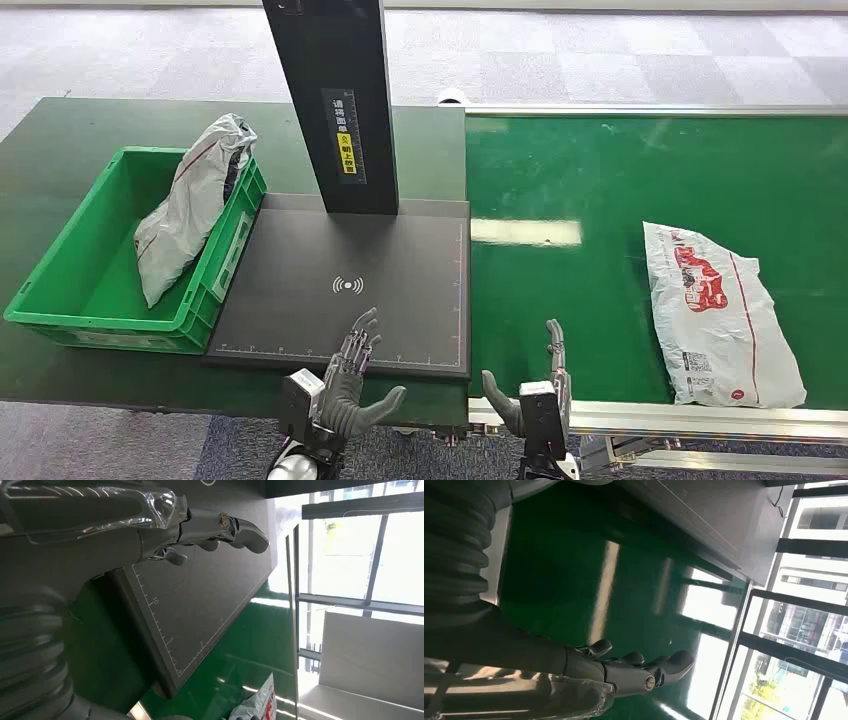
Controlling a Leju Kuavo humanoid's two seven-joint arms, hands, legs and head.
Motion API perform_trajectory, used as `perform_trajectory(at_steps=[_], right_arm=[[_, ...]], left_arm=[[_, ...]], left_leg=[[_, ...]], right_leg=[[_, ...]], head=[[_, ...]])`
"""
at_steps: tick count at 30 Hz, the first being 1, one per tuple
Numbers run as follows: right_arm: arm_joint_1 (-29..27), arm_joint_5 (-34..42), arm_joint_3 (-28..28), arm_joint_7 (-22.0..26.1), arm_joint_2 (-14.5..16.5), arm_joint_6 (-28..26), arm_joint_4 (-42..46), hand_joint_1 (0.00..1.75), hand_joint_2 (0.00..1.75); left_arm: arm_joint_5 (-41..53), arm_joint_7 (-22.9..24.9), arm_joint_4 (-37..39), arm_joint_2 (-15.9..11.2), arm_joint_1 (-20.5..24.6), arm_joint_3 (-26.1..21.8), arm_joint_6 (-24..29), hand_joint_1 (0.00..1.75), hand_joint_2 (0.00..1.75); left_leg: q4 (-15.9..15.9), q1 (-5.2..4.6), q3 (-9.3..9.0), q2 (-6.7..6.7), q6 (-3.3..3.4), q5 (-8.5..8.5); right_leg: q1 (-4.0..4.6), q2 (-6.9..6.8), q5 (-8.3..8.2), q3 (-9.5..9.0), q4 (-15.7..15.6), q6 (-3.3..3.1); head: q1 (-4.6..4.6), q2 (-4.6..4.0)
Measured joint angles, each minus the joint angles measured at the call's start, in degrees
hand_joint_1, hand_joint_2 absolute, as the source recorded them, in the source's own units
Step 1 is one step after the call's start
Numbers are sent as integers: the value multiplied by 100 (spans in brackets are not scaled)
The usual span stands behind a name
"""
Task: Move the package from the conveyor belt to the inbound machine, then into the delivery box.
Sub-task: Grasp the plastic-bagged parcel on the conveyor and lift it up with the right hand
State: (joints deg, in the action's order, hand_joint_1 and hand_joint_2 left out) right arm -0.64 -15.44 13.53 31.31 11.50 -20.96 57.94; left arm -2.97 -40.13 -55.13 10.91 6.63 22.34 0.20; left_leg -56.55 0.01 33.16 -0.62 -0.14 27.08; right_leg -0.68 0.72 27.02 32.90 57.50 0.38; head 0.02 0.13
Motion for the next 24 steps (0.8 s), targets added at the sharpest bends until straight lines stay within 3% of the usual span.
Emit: perform_trajectory(at_steps=[24], right_arm=[[34,-3,0,-54,1,7,0,0,175]], left_arm=[[-9,37,-3,52,43,11,31,0,175]], left_leg=[[0,0,0,0,0,0]], right_leg=[[0,0,0,0,0,0]], head=[[0,1]])
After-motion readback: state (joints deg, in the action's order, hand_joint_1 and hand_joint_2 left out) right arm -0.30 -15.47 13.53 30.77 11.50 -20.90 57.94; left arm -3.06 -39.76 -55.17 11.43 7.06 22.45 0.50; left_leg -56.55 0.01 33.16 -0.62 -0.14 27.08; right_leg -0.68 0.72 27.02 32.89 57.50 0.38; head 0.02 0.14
